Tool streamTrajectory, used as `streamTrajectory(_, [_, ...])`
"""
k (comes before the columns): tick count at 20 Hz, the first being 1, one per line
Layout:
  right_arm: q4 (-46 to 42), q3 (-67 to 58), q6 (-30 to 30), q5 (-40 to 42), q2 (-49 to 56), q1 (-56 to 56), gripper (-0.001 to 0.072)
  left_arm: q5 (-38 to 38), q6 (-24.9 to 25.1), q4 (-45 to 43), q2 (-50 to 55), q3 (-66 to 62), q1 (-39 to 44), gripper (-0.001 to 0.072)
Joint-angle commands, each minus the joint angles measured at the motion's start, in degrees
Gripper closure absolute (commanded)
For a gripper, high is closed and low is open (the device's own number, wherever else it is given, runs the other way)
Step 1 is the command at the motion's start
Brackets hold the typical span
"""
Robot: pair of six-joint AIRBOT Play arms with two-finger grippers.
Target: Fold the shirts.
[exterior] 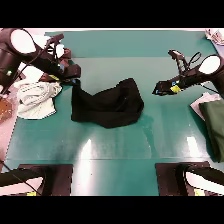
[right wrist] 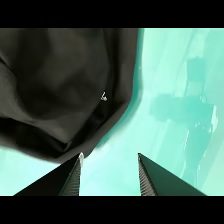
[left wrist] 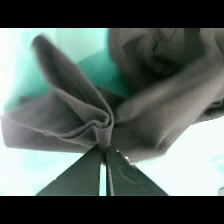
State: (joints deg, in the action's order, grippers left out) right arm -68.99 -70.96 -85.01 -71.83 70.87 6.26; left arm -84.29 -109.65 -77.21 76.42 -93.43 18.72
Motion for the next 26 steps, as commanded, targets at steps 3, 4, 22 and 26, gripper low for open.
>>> streamTrajectory(3, [-0.1,0.0,0.0,-0.4,1.6,0.0,0.0308,-5.4,-7.6,-12.5,-3.0,5.0,2.7,0.0684])
streamTrajectory(4, [-0.1,0.0,0.0,-0.6,1.6,0.0,0.0308,-5.4,-8.7,-13.8,-3.0,7.6,2.7,0.0684])
streamTrajectory(22, [-0.2,0.0,-0.9,-1.3,1.5,0.1,0.0308,1.2,13.1,-4.0,-8.3,23.6,-9.2,0.0103])
streamTrajectory(26, [-0.1,0.0,-0.9,-1.3,1.5,0.1,0.0308,1.2,18.2,-1.5,-15.0,34.6,-9.2,0.0104])
